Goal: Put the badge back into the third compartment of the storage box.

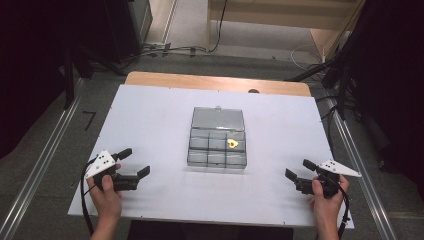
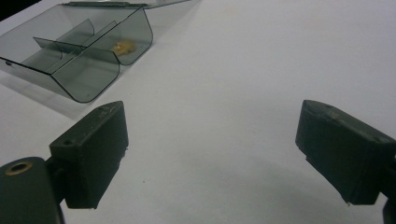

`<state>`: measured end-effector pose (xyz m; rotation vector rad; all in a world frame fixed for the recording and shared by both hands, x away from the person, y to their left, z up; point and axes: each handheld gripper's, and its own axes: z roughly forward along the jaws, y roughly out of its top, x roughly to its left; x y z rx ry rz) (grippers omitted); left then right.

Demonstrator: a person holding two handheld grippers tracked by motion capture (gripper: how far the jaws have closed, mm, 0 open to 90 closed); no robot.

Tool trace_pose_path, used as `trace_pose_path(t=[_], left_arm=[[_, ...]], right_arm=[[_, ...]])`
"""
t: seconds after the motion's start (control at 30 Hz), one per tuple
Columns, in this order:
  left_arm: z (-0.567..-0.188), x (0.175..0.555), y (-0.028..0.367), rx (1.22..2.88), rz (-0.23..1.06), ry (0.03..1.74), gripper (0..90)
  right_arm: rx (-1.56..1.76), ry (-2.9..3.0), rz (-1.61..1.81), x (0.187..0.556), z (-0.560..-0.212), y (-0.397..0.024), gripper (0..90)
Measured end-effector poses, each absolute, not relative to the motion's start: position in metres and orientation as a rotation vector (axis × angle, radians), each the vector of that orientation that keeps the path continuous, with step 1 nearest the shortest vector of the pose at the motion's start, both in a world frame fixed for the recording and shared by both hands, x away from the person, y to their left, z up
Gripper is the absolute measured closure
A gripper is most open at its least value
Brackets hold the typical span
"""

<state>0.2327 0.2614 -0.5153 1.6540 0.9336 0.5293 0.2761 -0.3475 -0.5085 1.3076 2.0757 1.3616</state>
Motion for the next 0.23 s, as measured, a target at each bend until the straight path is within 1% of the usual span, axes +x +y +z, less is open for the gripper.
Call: trace_pose_path(t=[0.23], left_arm=[[-0.5153, 0.2327, 0.2613, 1.654, 0.529, 0.934, 4.6]], right_arm=[[1.306, 2.073, 1.357, 0.2756, -0.5088, -0.3467, 7.7]])
